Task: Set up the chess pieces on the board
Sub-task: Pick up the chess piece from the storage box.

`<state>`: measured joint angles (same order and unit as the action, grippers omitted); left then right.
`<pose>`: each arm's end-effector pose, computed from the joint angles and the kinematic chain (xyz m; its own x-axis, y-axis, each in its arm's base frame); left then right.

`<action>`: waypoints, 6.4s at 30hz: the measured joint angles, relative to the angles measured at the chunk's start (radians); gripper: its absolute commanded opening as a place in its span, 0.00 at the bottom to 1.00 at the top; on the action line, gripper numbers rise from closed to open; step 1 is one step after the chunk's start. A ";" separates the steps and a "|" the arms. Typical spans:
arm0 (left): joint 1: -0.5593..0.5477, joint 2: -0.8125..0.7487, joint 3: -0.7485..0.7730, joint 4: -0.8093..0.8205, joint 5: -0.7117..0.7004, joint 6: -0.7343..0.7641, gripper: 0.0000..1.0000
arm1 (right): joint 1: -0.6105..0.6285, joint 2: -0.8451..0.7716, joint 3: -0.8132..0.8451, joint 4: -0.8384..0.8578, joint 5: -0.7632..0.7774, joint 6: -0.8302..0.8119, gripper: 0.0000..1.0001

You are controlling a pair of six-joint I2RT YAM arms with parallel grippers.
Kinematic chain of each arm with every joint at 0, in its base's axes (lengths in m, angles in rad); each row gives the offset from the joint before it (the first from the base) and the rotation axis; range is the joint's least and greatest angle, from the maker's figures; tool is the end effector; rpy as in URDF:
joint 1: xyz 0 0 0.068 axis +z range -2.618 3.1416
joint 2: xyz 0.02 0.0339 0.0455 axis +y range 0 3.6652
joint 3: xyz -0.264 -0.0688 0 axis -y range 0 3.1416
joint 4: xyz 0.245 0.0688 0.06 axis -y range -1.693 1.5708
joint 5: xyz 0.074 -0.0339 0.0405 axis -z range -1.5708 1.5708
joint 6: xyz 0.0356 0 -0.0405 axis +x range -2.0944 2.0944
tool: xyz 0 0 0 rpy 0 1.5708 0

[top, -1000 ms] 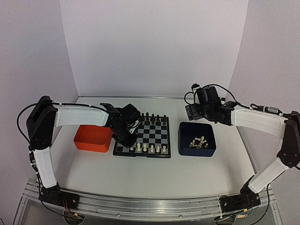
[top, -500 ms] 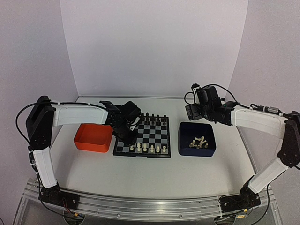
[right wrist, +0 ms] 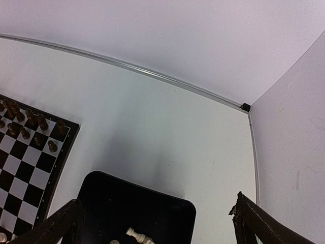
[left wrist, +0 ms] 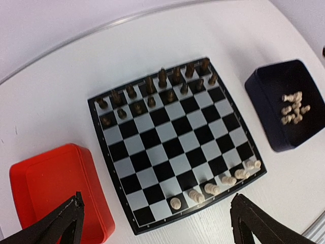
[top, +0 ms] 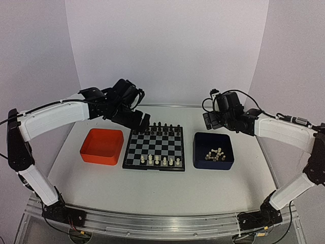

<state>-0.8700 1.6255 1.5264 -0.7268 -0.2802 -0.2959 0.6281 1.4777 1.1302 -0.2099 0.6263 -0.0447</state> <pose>0.2381 -0.2669 0.3330 -0.6324 0.3150 -0.7077 0.4487 0.8937 -0.0032 0.2821 0.1791 0.2949 -0.4243 -0.3529 -0.8339 -0.0926 0.9330 -0.3477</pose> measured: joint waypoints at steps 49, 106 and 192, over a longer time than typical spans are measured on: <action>0.188 0.147 -0.015 0.387 0.315 -0.027 1.00 | -0.276 0.409 0.212 -0.568 -0.445 -0.268 0.48; 0.188 0.246 0.091 0.304 0.365 -0.027 1.00 | -0.276 0.522 0.266 -0.542 -0.466 -0.299 0.17; 0.188 0.246 0.091 0.298 0.433 -0.026 1.00 | -0.276 0.271 -0.030 -0.208 -0.473 -0.220 0.00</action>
<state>-0.6817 1.8713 1.6169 -0.4290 0.1525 -0.3220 0.3519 1.7483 1.0997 -0.4182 0.1534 -0.2644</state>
